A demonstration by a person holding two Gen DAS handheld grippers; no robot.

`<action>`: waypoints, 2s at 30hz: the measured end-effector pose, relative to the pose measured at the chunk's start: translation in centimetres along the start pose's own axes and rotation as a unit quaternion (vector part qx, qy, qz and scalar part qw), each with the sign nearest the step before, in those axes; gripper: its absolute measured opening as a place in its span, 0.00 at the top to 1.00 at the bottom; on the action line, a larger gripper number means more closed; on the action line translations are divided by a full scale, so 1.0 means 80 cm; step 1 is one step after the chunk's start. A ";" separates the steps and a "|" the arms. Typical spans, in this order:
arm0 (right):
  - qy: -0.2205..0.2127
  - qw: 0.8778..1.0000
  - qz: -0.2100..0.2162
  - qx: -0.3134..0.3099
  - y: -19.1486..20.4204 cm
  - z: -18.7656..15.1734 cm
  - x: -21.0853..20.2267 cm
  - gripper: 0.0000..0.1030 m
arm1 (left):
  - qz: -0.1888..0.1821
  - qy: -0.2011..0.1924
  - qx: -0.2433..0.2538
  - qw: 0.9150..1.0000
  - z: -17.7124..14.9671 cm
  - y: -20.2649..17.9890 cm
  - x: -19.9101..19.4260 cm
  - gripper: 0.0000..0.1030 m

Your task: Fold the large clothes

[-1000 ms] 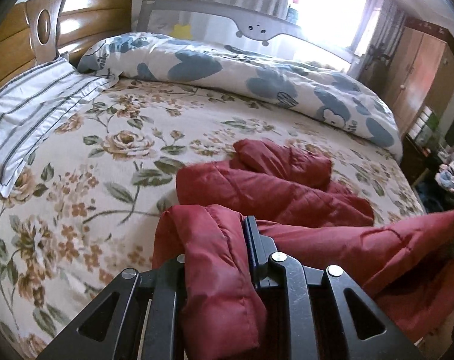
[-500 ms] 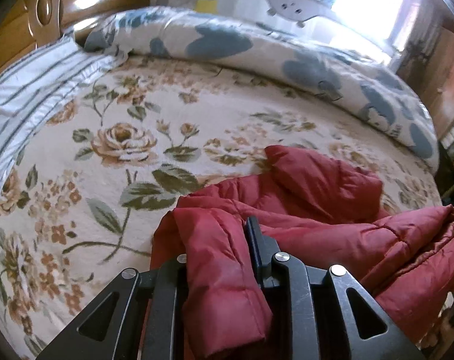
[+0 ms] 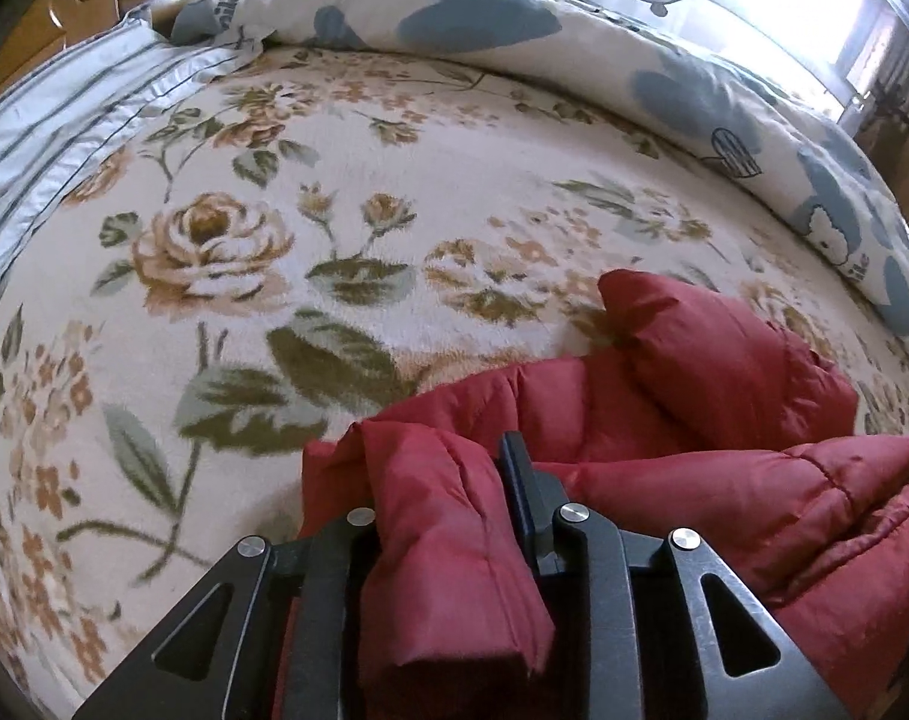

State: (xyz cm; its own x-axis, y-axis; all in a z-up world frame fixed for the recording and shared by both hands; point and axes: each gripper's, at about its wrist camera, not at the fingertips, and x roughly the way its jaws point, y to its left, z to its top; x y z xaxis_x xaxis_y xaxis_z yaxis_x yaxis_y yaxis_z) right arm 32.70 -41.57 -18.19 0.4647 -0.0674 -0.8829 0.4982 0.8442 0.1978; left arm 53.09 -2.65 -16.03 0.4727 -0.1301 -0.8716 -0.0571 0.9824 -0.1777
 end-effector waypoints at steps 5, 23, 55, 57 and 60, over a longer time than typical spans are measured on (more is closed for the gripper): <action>0.005 1.000 -0.010 0.003 -0.001 0.003 0.017 0.76 | 0.006 -0.005 0.005 1.000 0.000 -0.005 0.005 0.73; 0.005 1.000 -0.008 -0.006 0.004 0.007 0.011 0.70 | -0.025 -0.054 0.164 0.985 -0.159 -0.058 -0.140 0.32; 0.108 0.991 0.007 -0.083 0.028 -0.032 0.015 0.18 | 0.057 -0.023 0.099 0.993 -0.083 -0.049 -0.027 0.01; 0.107 0.991 0.010 -0.080 0.025 -0.032 0.015 0.17 | 0.057 -0.023 0.099 0.993 -0.082 -0.050 -0.026 0.01; 0.108 0.991 0.012 -0.075 0.024 -0.031 0.014 0.17 | 0.055 -0.022 0.096 0.994 -0.080 -0.046 -0.027 0.00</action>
State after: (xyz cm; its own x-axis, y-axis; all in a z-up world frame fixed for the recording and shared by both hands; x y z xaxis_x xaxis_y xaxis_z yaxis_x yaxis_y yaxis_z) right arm 32.37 -38.75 -19.84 0.2994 0.0550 -0.9525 0.3663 0.9152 0.1680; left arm 46.66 -6.85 -16.40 0.5107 -0.0190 -0.8595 0.0562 0.9984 0.0113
